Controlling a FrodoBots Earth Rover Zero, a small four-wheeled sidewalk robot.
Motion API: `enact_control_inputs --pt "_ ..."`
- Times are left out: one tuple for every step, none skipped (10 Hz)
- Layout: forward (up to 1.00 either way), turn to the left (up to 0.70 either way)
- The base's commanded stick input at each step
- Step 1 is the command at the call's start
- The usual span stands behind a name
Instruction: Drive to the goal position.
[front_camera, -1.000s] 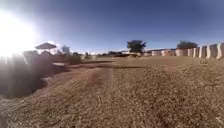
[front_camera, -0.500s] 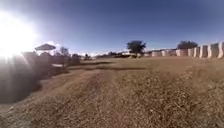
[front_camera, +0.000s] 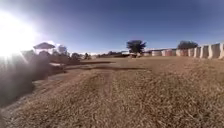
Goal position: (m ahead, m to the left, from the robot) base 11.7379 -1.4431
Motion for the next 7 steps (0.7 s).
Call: enact_control_inputs --pt "0.50 0.00" --pt "0.50 0.00" --pt "0.50 0.00" --pt "0.50 0.00" --pt "0.50 0.00" --pt "0.50 0.00" --pt "0.50 0.00"
